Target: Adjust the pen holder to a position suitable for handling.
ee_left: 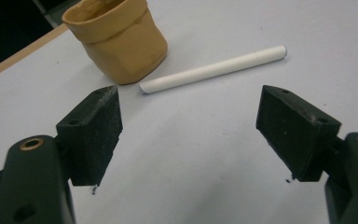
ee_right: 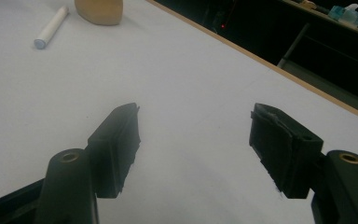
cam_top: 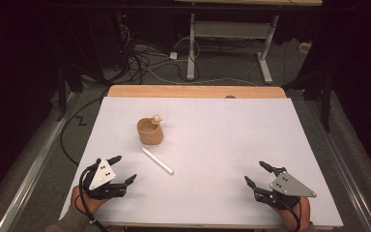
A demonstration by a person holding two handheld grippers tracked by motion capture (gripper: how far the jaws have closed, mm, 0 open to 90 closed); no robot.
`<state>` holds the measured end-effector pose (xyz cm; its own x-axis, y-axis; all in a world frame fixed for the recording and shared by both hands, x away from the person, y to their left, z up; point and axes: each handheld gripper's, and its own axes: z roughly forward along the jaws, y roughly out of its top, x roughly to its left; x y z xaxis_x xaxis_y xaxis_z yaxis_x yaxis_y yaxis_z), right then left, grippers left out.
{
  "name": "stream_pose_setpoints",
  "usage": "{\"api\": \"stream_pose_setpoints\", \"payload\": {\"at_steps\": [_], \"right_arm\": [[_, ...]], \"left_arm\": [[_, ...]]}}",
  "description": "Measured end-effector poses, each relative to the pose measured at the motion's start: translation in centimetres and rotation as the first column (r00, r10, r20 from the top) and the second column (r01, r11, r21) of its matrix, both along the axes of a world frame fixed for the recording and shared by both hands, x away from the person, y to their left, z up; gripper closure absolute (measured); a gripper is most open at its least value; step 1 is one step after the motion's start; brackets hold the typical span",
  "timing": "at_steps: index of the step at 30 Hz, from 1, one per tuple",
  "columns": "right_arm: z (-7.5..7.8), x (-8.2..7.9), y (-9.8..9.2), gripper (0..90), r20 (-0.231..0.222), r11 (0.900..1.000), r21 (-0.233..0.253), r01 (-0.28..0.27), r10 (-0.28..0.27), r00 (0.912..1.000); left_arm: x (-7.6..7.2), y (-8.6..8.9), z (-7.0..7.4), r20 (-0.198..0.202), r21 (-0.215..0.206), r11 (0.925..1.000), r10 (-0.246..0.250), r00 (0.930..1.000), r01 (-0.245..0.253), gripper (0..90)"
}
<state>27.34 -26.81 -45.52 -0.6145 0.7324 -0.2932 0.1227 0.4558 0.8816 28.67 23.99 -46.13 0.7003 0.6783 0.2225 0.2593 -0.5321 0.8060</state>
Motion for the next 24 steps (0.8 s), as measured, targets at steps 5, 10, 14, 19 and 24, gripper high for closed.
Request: {"api": "stream_pose_setpoints", "payload": {"at_steps": [5,10,14,19,24], "right_arm": [[0.0,0.0,0.1,33.0,-0.001,1.0,-0.006,-0.007,0.007,1.0],[0.0,-0.2,0.4,33.0,0.004,1.0,-0.013,-0.014,0.014,0.9999],[-0.1,-0.1,0.4,33.1,-0.001,1.0,-0.01,-0.015,0.015,0.9999],[-0.2,0.0,0.4,33.1,-0.013,1.0,-0.015,-0.015,0.015,0.9998],[-0.3,-0.1,0.5,33.2,-0.017,1.0,-0.015,-0.018,0.018,0.9997]], "left_arm": [[0.1,0.2,-0.3,-0.02,0.014,0.9999,0.001,0.9998,-0.001,21.7],[0.4,0.2,-0.1,-0.03,0.04,0.9989,-0.021,0.9993,0.022,21.8],[1.7,0.0,1.0,-0.037,0.073,0.9962,-0.045,0.9983,0.048,22.4],[3.1,-0.1,2.0,-0.039,0.065,0.9965,-0.05,0.998,0.053,22.5],[5.2,-0.7,2.9,-0.05,0.071,0.9956,-0.059,0.997,0.062,22.5]]}}
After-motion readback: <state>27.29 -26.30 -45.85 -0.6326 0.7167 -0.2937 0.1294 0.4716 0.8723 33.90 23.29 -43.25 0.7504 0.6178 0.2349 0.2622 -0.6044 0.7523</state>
